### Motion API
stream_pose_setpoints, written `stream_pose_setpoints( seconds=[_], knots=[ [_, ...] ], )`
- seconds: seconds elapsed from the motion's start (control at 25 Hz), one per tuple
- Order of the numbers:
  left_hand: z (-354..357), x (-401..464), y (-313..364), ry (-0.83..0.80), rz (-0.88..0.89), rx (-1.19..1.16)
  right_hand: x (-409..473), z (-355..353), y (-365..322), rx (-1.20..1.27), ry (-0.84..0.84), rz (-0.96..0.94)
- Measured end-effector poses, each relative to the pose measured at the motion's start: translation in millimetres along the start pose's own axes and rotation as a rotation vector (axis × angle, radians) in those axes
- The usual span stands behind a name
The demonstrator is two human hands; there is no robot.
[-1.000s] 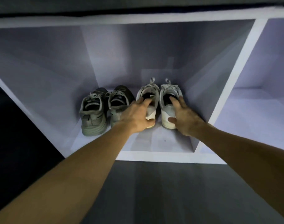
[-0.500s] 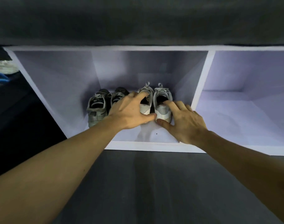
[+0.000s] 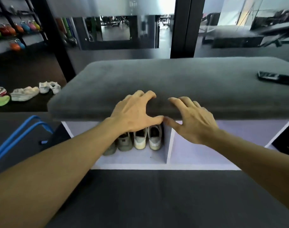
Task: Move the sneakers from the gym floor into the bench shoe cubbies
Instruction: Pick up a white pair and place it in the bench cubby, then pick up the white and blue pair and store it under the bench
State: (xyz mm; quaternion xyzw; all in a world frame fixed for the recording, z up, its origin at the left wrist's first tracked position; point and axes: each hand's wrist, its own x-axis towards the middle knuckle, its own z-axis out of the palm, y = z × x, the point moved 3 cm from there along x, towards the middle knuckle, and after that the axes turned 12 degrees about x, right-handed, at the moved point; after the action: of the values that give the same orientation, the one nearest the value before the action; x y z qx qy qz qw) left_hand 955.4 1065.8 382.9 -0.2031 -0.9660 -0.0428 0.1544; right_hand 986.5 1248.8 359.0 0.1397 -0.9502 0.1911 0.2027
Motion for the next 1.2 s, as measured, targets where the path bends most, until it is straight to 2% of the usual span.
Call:
stream_pose_setpoints(
  seconds=[0.16, 0.4, 0.68, 0.96, 1.2],
  knots=[
    [-128.2, 44.1, 5.2, 0.055, 0.013, 0.017, 66.3, -122.8, -28.4, -0.033, 0.038, -0.02],
    [-367.5, 117.5, 9.6, 0.167, 0.026, 0.066, 175.6, -341.7, -92.3, -0.055, 0.106, -0.077],
    [-588.2, 159.1, 12.9, 0.233, 0.041, 0.116, 251.6, -530.3, -174.0, -0.058, 0.111, -0.122],
    [-726.4, 139.1, 8.3, 0.216, -0.017, 0.189, 278.9, -636.1, -234.9, -0.017, 0.018, -0.213],
    [-772.7, 95.3, -12.3, 0.162, -0.134, 0.224, 293.2, -649.2, -267.3, -0.035, -0.125, -0.347]
  ],
)
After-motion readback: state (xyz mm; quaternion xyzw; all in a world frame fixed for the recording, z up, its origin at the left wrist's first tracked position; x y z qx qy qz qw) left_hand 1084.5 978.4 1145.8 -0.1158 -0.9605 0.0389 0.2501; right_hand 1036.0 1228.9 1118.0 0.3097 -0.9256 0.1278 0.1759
